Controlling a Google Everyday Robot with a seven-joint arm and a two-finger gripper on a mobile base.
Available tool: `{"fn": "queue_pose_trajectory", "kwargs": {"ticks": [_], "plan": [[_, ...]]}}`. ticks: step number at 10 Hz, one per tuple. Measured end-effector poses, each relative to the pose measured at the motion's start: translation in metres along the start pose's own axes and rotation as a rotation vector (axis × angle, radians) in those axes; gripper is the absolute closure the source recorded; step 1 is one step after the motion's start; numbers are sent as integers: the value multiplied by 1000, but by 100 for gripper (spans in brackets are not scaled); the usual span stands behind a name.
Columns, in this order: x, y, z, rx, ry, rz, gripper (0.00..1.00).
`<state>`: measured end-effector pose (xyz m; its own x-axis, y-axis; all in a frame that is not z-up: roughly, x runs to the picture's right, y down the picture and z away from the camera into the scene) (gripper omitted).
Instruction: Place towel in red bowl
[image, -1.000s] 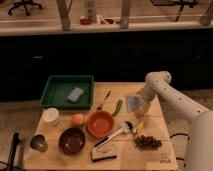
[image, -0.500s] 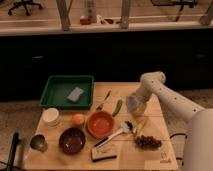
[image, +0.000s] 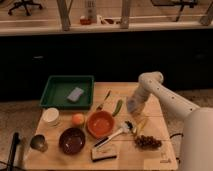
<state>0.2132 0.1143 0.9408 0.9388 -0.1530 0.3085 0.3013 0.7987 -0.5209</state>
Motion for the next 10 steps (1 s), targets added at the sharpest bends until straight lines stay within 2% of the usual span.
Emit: {"fn": "queue_pose_trajectory", "kwargs": {"ticks": [3, 8, 10], "plan": [[0, -1, -3, 3, 3, -2, 93], [7, 6, -7, -8, 0, -18, 96], [11, 5, -19, 10, -9, -20, 96]]}}
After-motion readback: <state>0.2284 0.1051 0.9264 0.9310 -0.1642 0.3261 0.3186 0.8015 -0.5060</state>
